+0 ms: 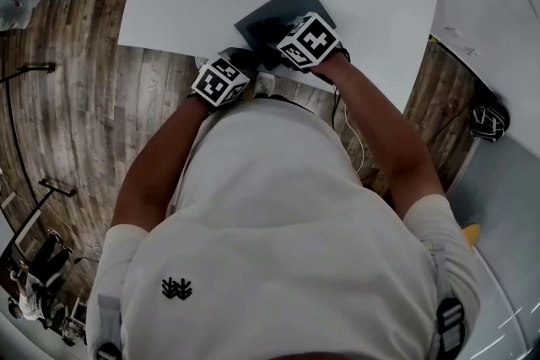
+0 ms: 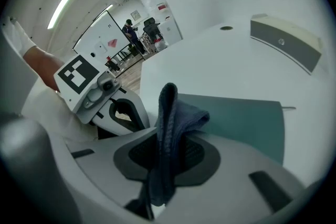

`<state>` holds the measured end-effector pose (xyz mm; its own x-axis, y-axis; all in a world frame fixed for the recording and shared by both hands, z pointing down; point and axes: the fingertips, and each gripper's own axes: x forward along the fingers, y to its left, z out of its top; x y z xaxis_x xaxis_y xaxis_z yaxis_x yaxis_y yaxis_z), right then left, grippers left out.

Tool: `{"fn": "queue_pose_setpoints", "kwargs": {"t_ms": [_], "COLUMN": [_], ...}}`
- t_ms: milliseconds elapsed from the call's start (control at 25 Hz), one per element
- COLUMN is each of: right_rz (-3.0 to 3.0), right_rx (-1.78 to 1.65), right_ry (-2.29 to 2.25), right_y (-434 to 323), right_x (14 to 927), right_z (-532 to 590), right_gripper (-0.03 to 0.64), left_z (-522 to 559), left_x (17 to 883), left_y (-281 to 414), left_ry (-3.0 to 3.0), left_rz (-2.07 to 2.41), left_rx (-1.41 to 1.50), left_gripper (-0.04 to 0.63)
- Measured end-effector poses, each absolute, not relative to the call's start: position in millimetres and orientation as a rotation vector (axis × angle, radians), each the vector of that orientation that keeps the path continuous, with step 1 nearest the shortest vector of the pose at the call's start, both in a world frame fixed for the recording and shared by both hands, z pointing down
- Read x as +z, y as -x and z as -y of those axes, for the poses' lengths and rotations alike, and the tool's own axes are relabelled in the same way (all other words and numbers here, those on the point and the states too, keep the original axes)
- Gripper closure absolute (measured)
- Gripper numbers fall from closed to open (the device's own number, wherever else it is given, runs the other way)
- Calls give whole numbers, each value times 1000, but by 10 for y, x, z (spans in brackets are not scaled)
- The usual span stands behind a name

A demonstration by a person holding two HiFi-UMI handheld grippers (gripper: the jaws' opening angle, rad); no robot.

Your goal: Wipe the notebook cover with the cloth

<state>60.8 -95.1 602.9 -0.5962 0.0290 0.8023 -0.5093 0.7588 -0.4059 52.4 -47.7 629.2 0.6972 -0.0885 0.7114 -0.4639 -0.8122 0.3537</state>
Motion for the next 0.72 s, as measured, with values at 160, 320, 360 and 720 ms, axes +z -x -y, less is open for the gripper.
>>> {"fn": "queue_pose_setpoints", "kwargs": {"t_ms": [160,320,360,720], "right_rz": [2095,2086,2085,2030], "right_rx": [821,852,856,853], "right_ry": [-328,-354,-364,-513], "right_y": [-456,-619,-679,-1330], "right_x": [6090,6123,6126,6147], "right_z": [954,1035,1070,1434], "right_gripper": [554,553,552,552], "left_z": [484,473,473,480], "left_x": [6280,6288,6288,6277], "left_y": [-548,-547,-545,-538], "left_ry": [-2374,-2371,-2370,-2354], "left_rz": [411,411,410,396], "left_rx": [959,965,963,962], "left_gripper": [589,589,589,589]}}
